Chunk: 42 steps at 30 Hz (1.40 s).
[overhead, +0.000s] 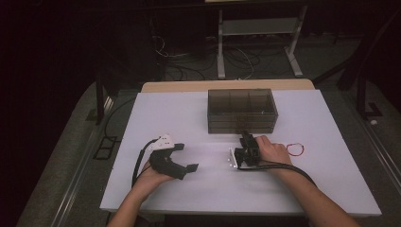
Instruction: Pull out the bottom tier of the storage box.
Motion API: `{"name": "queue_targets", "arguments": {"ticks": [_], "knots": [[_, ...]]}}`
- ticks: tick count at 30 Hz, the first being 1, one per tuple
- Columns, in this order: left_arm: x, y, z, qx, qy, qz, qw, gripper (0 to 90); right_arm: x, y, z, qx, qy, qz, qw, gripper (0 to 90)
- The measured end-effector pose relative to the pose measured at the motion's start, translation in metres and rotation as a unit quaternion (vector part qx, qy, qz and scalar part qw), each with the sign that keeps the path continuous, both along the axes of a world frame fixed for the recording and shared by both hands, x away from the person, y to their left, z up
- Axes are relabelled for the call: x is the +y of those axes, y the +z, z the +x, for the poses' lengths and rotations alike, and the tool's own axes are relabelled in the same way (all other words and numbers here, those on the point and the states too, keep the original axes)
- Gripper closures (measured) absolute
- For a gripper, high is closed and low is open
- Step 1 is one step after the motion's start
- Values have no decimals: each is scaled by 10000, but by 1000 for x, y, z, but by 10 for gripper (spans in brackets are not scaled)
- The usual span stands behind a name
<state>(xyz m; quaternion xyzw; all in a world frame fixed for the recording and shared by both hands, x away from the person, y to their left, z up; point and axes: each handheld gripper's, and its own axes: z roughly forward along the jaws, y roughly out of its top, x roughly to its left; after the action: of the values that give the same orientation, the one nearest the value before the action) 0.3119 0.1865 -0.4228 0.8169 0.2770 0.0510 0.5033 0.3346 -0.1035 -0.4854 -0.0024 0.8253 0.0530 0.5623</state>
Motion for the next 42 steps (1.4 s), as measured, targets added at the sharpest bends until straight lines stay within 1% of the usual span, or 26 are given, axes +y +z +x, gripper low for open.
{"name": "queue_targets", "arguments": {"ticks": [7,11,16,21,28,42], "knots": [[0,0,0,13,7,-4,10000,0,0,-1,3,-66,-124,-25,9999,634],[0,0,0,7,4,-2,10000,0,0,-3,5,-103,-150,-87,9998,648],[0,0,0,9,8,-3,10000,0,0,-5,7,-169,-261,-101,9995,668],[0,0,0,6,8,2,10000,0,-2,-6,9,-176,-298,-104,9993,685],[0,0,0,8,14,8,10000,0,-1,-8,11,-203,-265,-182,9993,732],[1,0,0,5,23,0,10000,0,0,-11,11,-320,-264,-264,9988,764]]}}
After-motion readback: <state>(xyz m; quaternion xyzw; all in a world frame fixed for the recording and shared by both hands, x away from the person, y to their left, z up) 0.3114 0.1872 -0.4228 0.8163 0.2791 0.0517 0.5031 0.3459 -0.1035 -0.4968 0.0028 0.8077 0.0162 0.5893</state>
